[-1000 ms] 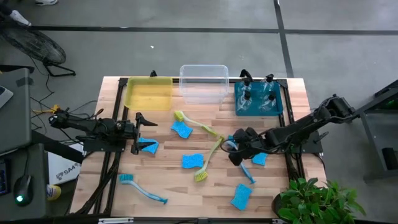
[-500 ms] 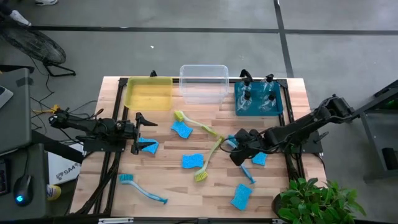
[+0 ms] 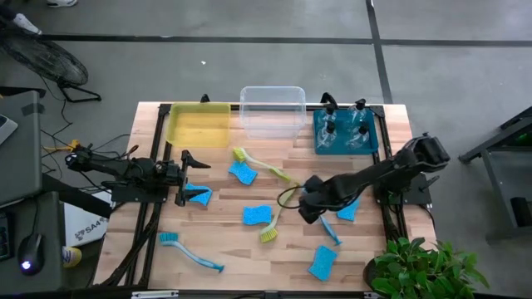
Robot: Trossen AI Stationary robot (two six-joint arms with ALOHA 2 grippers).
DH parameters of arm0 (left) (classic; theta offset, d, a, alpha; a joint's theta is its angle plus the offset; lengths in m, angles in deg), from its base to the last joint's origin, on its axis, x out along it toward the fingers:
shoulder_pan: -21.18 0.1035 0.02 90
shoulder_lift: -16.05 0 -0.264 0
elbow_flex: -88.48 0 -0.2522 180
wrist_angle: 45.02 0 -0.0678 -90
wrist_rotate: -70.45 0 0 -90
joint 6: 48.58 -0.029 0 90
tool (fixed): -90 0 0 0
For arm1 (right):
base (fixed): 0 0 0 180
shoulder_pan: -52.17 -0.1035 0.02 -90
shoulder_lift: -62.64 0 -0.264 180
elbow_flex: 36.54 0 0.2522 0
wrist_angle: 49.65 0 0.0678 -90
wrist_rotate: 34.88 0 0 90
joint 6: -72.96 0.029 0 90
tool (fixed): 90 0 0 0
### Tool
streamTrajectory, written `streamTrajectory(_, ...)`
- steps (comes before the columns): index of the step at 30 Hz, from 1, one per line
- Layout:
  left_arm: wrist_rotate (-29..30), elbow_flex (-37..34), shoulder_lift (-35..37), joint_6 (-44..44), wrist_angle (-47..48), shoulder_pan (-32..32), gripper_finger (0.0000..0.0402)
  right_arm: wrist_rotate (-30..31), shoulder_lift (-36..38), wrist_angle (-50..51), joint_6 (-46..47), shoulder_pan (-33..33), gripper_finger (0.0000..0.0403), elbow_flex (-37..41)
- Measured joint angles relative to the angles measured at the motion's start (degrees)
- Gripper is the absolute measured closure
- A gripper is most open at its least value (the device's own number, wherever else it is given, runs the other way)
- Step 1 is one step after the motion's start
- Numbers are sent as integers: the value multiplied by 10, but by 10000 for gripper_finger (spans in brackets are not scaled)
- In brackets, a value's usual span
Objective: Pick & Place Kitchen Sink Supplies
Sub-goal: Put the blue dish brush into the transparent container
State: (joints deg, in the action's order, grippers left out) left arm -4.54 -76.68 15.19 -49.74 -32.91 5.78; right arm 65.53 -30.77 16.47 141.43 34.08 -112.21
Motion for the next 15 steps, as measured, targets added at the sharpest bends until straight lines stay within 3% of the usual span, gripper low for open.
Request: streamTrajectory(15,0,0,0,0,0,0,20,-19,-68,0,49,19,146,-1)
